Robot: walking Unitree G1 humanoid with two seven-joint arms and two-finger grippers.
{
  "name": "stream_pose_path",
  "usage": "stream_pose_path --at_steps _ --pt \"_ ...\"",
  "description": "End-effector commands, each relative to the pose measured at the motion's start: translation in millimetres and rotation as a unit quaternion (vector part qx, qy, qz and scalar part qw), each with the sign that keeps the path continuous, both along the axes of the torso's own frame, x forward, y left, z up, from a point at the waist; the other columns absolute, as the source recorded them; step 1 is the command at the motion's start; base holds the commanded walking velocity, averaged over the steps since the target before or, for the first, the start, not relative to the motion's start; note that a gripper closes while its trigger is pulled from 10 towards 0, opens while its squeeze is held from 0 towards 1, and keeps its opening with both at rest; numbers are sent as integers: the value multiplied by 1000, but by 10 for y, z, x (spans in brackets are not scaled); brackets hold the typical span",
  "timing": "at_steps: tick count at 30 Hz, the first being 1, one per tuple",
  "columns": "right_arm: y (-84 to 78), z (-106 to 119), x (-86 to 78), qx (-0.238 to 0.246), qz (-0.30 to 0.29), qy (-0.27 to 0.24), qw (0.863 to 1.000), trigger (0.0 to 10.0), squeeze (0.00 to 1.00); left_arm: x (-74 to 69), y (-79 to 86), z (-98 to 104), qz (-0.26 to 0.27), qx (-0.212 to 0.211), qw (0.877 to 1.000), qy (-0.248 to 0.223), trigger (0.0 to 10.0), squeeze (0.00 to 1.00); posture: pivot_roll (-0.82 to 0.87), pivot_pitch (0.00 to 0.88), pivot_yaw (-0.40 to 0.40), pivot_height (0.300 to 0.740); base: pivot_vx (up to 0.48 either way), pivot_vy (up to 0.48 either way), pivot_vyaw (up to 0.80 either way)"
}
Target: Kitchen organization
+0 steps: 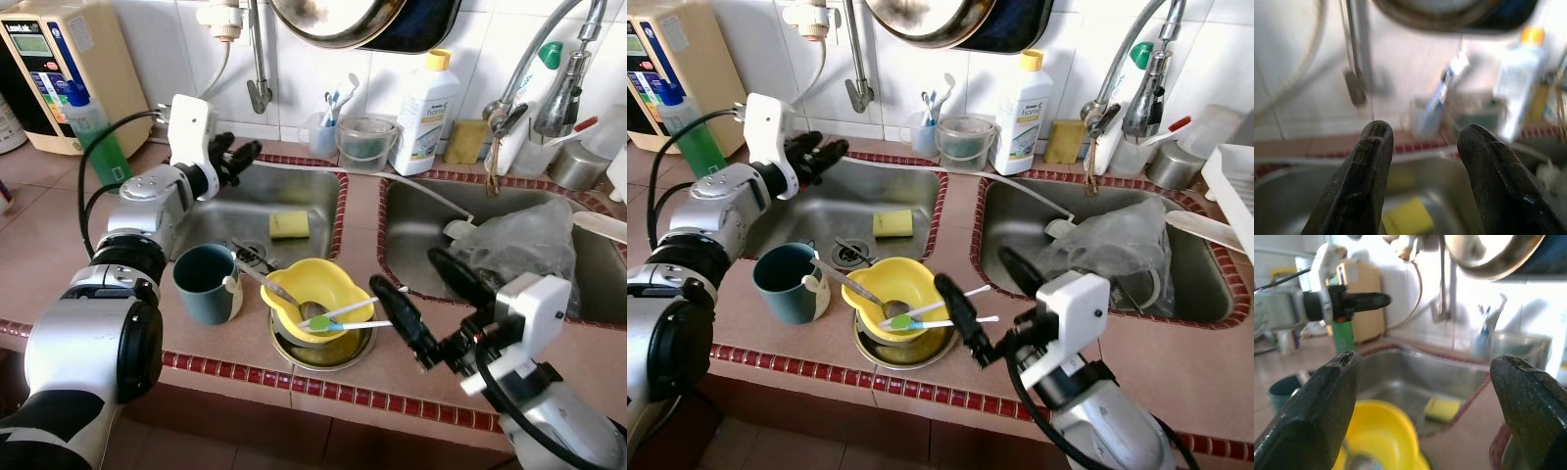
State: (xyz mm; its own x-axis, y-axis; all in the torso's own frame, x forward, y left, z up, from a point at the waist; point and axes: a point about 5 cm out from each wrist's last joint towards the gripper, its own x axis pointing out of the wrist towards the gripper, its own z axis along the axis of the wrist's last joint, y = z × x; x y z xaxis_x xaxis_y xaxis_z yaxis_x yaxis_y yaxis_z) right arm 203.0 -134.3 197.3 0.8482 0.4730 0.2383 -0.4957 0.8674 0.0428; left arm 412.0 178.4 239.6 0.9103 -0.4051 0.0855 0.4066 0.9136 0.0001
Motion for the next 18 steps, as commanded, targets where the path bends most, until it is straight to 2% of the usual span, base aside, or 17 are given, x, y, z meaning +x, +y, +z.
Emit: stream_pose_path --at_steps 1,5,7,11,13,15,16,18 --pt "-9 -2 47 -5 -17 -9 1000 10000 0 -22 77 56 14 -16 1000 -23 10000 0 -44 0 14 740 0 0 0" --pt "16 52 175 4 -30 -32 999 10000 0 -120 166 46 33 -23 998 -51 10000 0 -22 0 6 740 0 0 0" --pt "17 58 187 3 -32 -35 999 10000 0 -134 178 49 36 -27 997 -54 10000 0 -22 0 6 740 0 0 0" --pt "12 79 297 0 -64 -60 996 10000 0 -364 268 39 65 -37 993 -86 10000 0 4 0 -2 740 0 0 0" --pt "4 66 342 3 -88 -64 994 10000 0 -516 250 -9 77 -28 991 -106 10000 0 18 0 -8 740 0 0 0" --pt "5 61 357 9 -101 -68 992 10000 0 -610 223 -49 83 -20 990 -116 10000 0 26 0 -14 740 0 0 0" --pt "28 52 364 13 -105 -72 992 10000 0 -718 198 -81 91 -18 986 -138 10000 0 32 0 -17 740 0 0 0" --pt "54 40 369 18 -110 -74 991 10000 0 -802 186 -137 103 -43 985 -132 10000 0 32 0 -17 740 0 0 0"
